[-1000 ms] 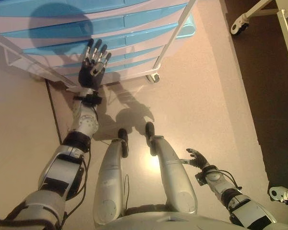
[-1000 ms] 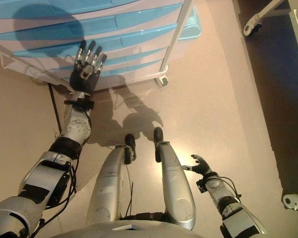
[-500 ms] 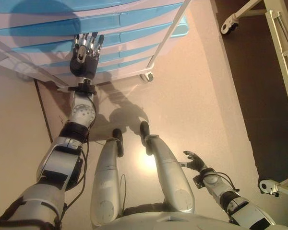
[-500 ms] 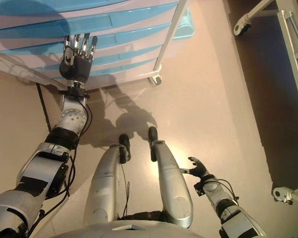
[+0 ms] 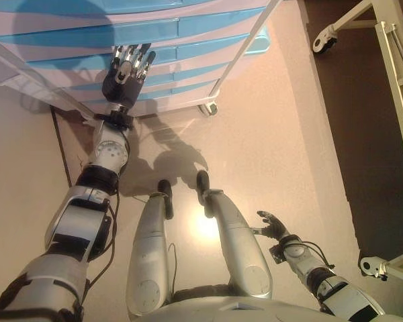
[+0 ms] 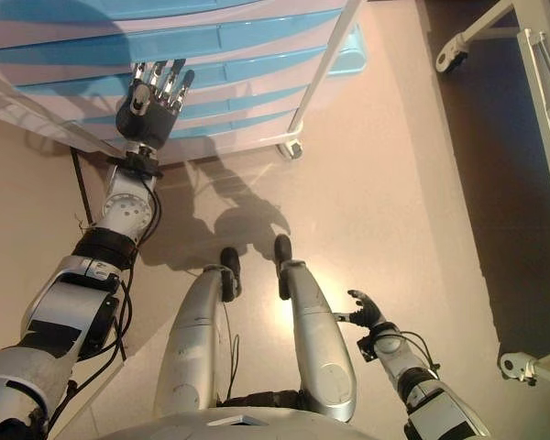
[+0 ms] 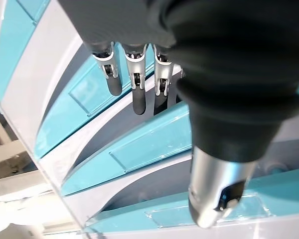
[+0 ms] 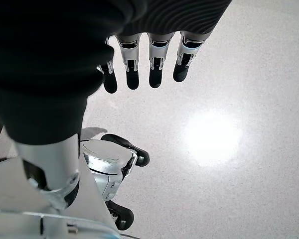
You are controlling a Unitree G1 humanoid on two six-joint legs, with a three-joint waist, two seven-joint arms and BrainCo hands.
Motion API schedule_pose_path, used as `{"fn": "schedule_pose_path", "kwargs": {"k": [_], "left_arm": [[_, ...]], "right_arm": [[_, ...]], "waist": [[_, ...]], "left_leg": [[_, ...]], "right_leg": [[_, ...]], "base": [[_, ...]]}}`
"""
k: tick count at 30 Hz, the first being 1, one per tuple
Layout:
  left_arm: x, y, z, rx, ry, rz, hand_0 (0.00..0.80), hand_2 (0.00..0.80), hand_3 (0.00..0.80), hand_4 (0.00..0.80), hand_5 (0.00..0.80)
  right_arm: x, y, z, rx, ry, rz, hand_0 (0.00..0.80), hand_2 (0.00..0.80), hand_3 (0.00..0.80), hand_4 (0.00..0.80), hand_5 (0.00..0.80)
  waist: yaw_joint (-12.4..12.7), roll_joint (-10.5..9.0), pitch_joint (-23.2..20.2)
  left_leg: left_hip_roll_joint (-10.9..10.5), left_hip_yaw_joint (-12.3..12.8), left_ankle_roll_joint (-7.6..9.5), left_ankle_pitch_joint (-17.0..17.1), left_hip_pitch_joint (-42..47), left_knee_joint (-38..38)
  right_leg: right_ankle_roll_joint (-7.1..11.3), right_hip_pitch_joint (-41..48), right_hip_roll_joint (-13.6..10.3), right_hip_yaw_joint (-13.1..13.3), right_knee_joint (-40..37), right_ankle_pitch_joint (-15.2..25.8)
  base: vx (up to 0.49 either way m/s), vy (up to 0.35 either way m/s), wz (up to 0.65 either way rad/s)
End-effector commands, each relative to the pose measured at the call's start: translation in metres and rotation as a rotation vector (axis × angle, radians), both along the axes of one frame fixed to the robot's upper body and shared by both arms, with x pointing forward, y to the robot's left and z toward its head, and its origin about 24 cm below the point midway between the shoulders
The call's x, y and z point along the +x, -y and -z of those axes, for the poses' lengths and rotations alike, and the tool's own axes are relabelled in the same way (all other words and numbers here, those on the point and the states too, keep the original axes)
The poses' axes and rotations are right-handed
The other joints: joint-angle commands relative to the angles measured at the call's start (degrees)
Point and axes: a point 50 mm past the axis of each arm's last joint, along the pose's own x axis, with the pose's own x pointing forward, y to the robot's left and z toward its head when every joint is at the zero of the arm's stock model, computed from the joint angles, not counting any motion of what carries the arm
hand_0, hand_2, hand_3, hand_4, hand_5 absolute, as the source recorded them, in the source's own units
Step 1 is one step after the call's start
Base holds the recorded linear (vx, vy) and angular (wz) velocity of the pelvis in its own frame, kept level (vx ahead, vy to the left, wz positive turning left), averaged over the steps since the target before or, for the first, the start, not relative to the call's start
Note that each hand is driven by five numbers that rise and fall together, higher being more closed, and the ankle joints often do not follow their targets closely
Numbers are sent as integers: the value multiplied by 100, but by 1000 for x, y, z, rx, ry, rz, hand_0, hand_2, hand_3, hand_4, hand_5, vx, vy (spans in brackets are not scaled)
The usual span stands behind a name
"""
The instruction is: Open the drawer and pick up the medicine
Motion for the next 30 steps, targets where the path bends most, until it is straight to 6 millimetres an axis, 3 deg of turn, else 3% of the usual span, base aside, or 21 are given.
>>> {"fn": "schedule_pose_path", "kwargs": {"k": [1,10,17,22,30], "left_arm": [[5,-4,42,111,-256,-57,0,0,0,0,0],[8,2,47,150,-317,2,0,0,0,0,0],[5,12,65,337,-399,75,0,0,0,0,0],[5,10,66,445,-389,62,0,0,0,0,0],[2,10,64,343,-341,77,0,0,0,0,0]], "right_arm": [[-10,-7,4,22,-13,-20,0,0,0,0,0],[-8,-3,2,9,-9,-21,0,0,0,0,0],[1,3,-3,-6,6,-12,0,0,0,0,0],[2,8,-5,-21,6,-12,0,0,0,0,0],[1,12,-6,-28,11,-8,0,0,0,0,0]], "waist": [[-109,182,-96],[-139,232,-21],[-166,326,-18],[-196,372,-16],[-192,429,-15]], "left_leg": [[-247,296,67,-135,380,-630],[-248,313,49,-135,422,-679],[-258,342,28,-78,426,-785],[-252,365,12,-40,420,-841],[-280,352,11,22,408,-914]], "right_leg": [[-138,278,252,5,26,29],[-132,274,231,-6,27,4],[-134,200,204,-6,14,6],[-133,153,189,4,-3,16],[-158,91,179,-1,-6,27]], "base": [[0,0,0],[0,0,0],[-6,25,5],[-1,12,0],[-7,3,-4]]}}
